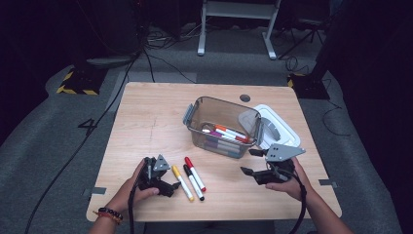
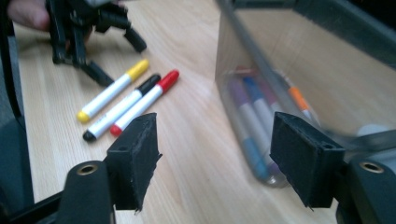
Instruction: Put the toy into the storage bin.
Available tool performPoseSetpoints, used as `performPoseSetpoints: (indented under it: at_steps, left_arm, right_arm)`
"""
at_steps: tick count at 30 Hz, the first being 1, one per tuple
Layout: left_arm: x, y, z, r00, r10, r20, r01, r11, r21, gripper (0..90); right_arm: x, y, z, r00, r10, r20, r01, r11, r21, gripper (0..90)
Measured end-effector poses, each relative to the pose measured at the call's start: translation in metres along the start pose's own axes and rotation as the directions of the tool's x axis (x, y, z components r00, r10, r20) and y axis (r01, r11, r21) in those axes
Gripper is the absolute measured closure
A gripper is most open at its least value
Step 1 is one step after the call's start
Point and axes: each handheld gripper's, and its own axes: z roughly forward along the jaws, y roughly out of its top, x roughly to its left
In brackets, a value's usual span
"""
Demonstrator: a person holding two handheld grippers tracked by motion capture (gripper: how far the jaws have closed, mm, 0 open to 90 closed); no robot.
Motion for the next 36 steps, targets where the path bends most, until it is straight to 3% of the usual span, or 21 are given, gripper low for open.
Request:
performPoseSetpoints:
  at_steps: [8,16,20,23,27,31,36]
  left_arm:
    - [0.0,0.0,0.0,1.0,0.0,0.0,0.0,1.0,0.0,0.3]
    - [0.0,0.0,0.0,1.0,0.0,0.0,0.0,1.0,0.0,0.3]
    - [0.0,0.0,0.0,1.0,0.001,0.0,-0.001,1.0,0.001,0.3]
    - [0.0,0.0,0.0,1.0,0.001,0.0,-0.001,1.0,0.001,0.3]
    - [0.0,0.0,0.0,1.0,0.001,0.0,-0.001,1.0,0.001,0.4]
    - [0.0,0.0,0.0,1.0,0.001,0.0,-0.001,1.0,0.001,0.3]
    - [0.0,0.0,0.0,1.0,0.001,0.0,-0.001,1.0,0.001,0.3]
  right_arm:
    - [0.021,-0.012,0.051,0.9969,-0.031,-0.072,0.036,0.997,0.068,33.9]
    - [0.039,0.006,0.108,0.9875,-0.094,-0.126,0.105,0.991,0.081,35.8]
    - [0.043,0.018,0.137,0.9837,-0.087,-0.157,0.101,0.991,0.085,36.5]
    - [0.043,0.024,0.156,0.9861,-0.104,-0.13,0.116,0.989,0.093,38.6]
    - [0.036,0.025,0.176,0.9918,-0.059,-0.113,0.073,0.99,0.124,42.2]
    - [0.033,0.024,0.188,0.9951,-0.048,-0.087,0.06,0.989,0.139,47.9]
    - [0.031,0.021,0.197,0.9955,-0.032,-0.089,0.048,0.983,0.176,53.6]
